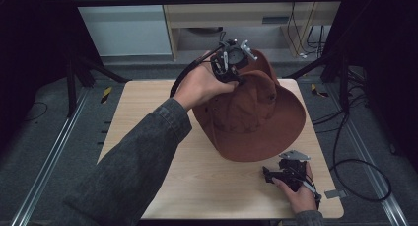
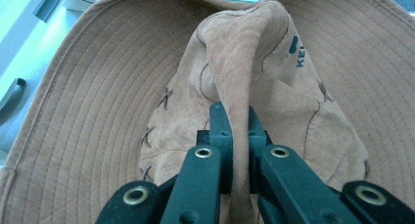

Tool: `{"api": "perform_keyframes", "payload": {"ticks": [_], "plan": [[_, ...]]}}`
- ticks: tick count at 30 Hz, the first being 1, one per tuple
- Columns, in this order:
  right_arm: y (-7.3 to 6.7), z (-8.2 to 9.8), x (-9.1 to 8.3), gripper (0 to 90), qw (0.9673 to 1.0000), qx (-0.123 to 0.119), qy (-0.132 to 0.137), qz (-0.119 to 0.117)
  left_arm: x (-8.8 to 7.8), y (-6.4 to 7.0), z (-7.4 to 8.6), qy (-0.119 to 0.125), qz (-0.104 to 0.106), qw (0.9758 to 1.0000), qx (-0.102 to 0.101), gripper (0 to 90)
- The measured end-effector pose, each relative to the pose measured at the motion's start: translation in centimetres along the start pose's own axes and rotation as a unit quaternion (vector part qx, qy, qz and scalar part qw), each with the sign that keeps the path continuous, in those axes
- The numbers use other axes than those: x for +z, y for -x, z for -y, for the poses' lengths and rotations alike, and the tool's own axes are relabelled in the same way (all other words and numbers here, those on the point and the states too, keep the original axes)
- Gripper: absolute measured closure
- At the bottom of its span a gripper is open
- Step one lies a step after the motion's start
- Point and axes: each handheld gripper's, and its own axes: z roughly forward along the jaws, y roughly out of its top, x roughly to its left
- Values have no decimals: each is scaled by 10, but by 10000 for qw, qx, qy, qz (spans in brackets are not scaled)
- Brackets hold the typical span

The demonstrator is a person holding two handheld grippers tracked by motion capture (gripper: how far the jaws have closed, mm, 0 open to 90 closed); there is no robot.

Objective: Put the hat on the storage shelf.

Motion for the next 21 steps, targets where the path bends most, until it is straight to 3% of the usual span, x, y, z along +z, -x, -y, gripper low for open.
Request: {"api": "perform_keyframes", "payload": {"ticks": [15, 21], "plan": [[0, 0, 0, 5, 10000, -1, 0, 7, 14, -6, 6, -63, 174, 9996, -211, 855], [0, 0, 0, 5, 10000, 3, -1, 3, 16, -3, 5, -82, 110, 9997, -182, 825]]}}
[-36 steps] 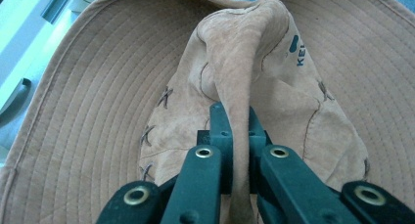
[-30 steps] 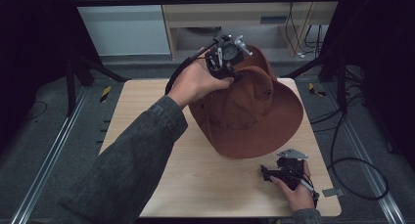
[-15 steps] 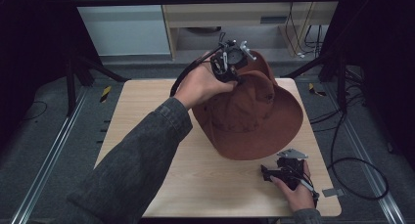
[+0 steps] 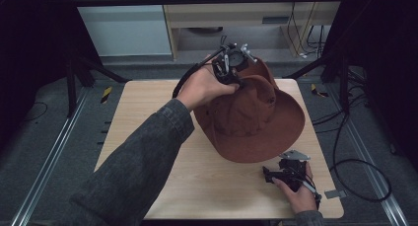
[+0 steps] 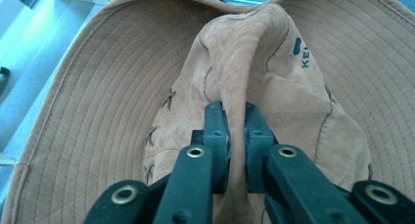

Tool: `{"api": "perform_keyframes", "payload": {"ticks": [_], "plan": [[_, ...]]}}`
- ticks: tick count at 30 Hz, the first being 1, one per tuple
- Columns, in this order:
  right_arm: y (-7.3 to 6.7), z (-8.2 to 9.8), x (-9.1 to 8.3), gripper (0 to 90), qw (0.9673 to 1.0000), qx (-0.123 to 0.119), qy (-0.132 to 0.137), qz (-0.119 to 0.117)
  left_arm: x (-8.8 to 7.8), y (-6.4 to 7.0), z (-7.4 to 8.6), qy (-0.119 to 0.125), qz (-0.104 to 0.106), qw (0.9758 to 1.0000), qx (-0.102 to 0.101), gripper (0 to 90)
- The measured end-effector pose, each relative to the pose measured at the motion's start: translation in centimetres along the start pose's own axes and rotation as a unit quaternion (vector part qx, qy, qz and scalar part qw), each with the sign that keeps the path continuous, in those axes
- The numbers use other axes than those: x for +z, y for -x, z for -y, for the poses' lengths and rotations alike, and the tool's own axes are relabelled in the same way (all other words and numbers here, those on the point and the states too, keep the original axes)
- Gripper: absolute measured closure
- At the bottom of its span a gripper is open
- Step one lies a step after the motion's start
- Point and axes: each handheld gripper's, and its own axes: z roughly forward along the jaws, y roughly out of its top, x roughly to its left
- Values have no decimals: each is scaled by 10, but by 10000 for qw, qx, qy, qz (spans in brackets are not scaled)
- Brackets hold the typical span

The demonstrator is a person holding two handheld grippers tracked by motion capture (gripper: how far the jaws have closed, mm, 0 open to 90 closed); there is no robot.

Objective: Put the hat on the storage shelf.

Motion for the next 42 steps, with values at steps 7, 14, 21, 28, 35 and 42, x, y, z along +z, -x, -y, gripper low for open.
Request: {"api": "perform_keyframes", "payload": {"ticks": [7, 14, 21, 28, 35, 42], "plan": [[0, 0, 0, 5, 10000, -3, 0, -1, 4, 1, 0, 41, -4, 10000, -6, 772], [0, 0, 0, 5, 10000, -3, -1, -2, 0, 6, 2, 169, -171, 9997, -48, 622], [0, 0, 0, 5, 10000, -3, -1, 2, -3, 12, 4, 370, -309, 9988, -89, 348], [0, 0, 0, 5, 10000, -2, -1, -1, -9, 14, 13, 458, -243, 9985, -160, 142], [0, 0, 0, 5, 10000, -3, -3, 3, -17, 16, 23, 610, -238, 9976, -208, 85], [0, 0, 0, 5, 10000, -2, -5, 2, -38, 18, 39, 751, -382, 9962, -196, 61]]}}
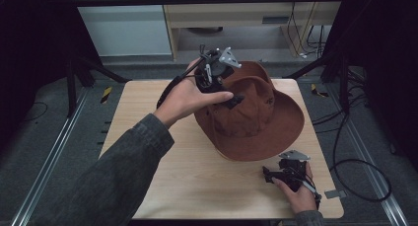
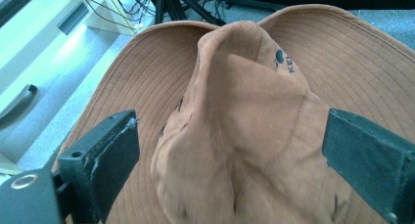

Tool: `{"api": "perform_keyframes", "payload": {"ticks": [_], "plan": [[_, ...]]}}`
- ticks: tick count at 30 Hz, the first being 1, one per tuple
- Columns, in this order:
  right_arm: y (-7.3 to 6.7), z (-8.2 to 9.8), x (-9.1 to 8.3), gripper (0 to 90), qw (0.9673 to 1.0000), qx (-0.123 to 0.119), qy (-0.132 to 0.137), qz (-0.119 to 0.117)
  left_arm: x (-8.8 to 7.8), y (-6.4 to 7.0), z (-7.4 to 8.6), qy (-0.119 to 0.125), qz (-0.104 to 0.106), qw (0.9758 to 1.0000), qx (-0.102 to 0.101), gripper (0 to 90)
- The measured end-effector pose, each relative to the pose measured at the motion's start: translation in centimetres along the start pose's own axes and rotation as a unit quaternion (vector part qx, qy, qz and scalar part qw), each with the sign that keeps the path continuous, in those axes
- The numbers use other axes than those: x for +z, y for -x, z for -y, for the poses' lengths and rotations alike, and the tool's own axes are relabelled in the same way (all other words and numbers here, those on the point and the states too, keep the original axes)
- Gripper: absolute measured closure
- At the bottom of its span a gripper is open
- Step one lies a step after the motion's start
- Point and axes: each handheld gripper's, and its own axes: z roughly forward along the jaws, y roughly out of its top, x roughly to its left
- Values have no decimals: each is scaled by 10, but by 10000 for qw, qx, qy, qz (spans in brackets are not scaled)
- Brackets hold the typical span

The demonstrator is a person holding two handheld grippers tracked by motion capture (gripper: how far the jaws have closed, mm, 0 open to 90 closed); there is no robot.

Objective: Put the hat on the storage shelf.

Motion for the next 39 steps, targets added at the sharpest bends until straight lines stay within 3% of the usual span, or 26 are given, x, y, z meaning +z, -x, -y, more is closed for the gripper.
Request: {"api": "perform_keyframes", "payload": {"ticks": [13, 16, 21, 25, 29, 35, 39], "plan": [[0, 0, -1, 5, 10000, 1, -4, -15, -52, -11, 43, 118, -265, 9992, -265, 42], [0, 0, -1, 5, 10000, 5, -1, -22, -58, -12, 51, 139, -302, 9990, -311, 40], [0, 0, 0, 5, 10000, -4, -20, 10, -73, -21, 88, 253, -511, 9967, -569, 43], [0, 0, 0, 4, 10000, -4, -20, 9, -84, -27, 119, 414, -496, 9945, -822, 40], [0, 0, 0, 5, 10000, -4, -16, -1, -92, -34, 147, 385, -566, 9925, -1013, 40], [0, 0, -1, 4, 10000, 6, -31, 15, -96, -38, 183, 470, -578, 9882, -1341, 40], [1, 0, -1, 4, 10000, -78, -19, 38, -91, -36, 205, 423, -640, 9869, -1417, 40]]}}
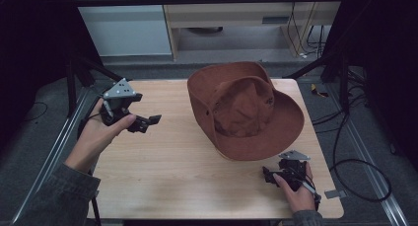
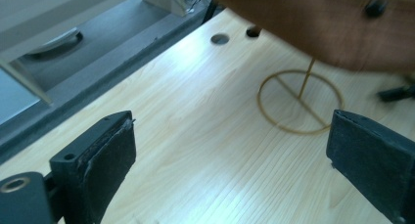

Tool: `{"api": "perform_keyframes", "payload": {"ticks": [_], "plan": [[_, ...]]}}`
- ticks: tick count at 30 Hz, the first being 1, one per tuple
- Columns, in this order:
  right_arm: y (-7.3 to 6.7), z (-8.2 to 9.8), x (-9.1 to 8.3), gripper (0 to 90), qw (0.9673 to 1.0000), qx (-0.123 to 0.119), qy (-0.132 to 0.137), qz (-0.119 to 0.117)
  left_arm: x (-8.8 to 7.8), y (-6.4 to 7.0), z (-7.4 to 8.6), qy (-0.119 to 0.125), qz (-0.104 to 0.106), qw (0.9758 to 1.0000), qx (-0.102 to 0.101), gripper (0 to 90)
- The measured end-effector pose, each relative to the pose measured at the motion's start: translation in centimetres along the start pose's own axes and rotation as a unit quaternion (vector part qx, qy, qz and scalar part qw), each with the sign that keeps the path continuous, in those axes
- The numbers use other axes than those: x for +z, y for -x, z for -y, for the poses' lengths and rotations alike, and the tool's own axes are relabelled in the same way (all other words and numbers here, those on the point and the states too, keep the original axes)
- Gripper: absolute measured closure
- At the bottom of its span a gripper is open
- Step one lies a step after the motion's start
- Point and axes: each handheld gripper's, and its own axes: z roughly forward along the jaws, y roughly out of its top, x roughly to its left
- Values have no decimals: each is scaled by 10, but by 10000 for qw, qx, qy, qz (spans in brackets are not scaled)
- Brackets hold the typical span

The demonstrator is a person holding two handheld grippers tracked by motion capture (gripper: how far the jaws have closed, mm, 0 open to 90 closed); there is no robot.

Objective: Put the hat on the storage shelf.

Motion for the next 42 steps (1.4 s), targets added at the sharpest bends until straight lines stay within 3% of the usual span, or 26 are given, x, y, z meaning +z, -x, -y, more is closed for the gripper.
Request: {"api": "perform_keyframes", "payload": {"ticks": [3, 5, 8, 12, 13, 16, 18, 22, 27, 32, 42], "plan": [[0, 0, 0, 4, 10000, -4, 6, -7, 7, 0, 19, -4, -9, 10000, -75, 44], [0, 0, 0, 5, 10000, 1, 3, -3, 15, 1, 37, -270, -83, 9996, 61, 70], [0, 0, 0, 5, 10000, -2, 3, -2, 25, 2, 60, -428, -127, 9990, 51, 71], [0, 0, 0, 5, 10000, -3, 2, -1, 33, 0, 88, -452, -170, 9988, -121, 68], [0, 0, 0, 5, 10000, -5, 2, -1, 33, 0, 88, -452, -170, 9988, -121, 66], [0, 0, 0, 4, 10000, -23, 11, -8, 39, -1, 114, -525, -180, 9980, -305, 63], [0, 0, 0, 5, 10000, -25, 10, -7, 40, -1, 119, -565, -200, 9978, -298, 60], [0, 0, -1, 4, 10000, -31, 4, 0, 44, 2, 147, -708, -134, 9969, -301, 51], [0, 0, -1, 5, 10000, -31, 3, 0, 51, 0, 175, -808, -103, 9952, -535, 50], [-3, 1, -1, 5, 10000, 57, -16, -12, 58, -2, 195, -907, 12, 9934, -707, 48], [-3, 1, -1, 4, 10000, 60, -37, 5, 68, -6, 215, -1157, 219, 9884, -959, 44]]}}
